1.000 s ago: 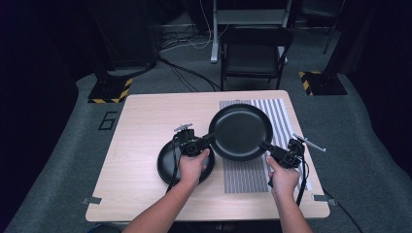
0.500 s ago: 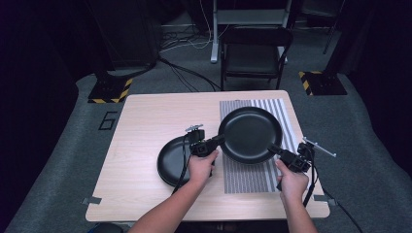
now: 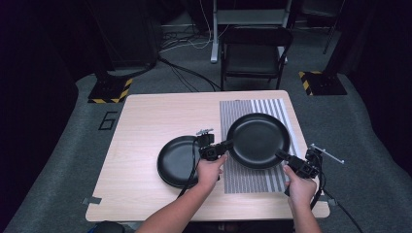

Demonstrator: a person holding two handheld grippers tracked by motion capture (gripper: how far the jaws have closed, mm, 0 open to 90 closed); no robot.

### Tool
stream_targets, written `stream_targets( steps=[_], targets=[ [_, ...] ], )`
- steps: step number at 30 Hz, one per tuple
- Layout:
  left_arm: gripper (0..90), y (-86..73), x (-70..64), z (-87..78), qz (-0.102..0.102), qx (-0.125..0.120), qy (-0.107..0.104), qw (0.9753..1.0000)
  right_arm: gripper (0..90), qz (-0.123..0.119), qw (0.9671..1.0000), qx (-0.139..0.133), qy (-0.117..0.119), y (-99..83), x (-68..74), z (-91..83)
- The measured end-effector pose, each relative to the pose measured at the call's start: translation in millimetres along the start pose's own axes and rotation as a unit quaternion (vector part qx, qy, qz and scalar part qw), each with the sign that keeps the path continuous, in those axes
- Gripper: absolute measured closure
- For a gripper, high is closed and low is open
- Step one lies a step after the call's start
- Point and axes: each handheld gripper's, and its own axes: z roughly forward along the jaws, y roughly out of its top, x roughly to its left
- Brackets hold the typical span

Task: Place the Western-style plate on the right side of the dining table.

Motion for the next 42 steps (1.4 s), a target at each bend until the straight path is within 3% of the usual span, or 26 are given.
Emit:
stream_targets(
  steps=[5, 16, 25, 26, 34, 35, 36, 38, 42],
  targets=[
    [75.4, -4.3, -1.4, 7.0, 0.003, 0.006, 0.002, 1.0, 77.3, 0.0, 1.0, 0.0, -0.005, 1.0, -7.4, -2.4],
    [75.5, -7.0, 3.6, 24.5, -0.01, 0.012, 0.011, 0.9998, 77.1, 0.009, 0.9998, 0.012, -0.009, 4.9, -21.5, 5.4],
    [75.5, -13.2, 12.2, 42.4, -0.027, 0.025, 0.026, 0.999, 77.5, 0.042, 0.9985, 0.03, -0.016, 8.2, -39.0, 22.2],
    [75.5, -14.1, 12.4, 44.4, -0.03, 0.024, 0.026, 0.9989, 77.5, 0.032, 0.9989, 0.029, -0.017, 8.7, -42.2, 23.6],
    [75.6, -15.3, 13.7, 53.8, -0.036, 0.03, 0.035, 0.9983, 77.3, 0.039, 0.9984, 0.037, -0.018, 11.5, -54.0, 29.9],
    [75.6, -15.2, 13.7, 54.5, -0.039, 0.03, 0.038, 0.9981, 77.3, 0.049, 0.9978, 0.04, -0.017, 11.8, -53.0, 30.2],
    [75.8, -15.3, 13.2, 54.8, -0.041, 0.028, 0.042, 0.9979, 77.3, 0.038, 0.9984, 0.037, -0.018, 12.3, -55.2, 31.8],
    [75.7, -15.0, 11.9, 54.6, -0.03, 0.026, 0.046, 0.9981, 77.4, 0.046, 0.9981, 0.04, -0.013, 13.8, -56.7, 33.7],
    [75.8, -13.5, 12.8, 57.9, -0.04, 0.025, 0.054, 0.9974, 77.4, 0.044, 0.9982, 0.04, -0.015, 15.6, -58.7, 37.8]
  ],
)
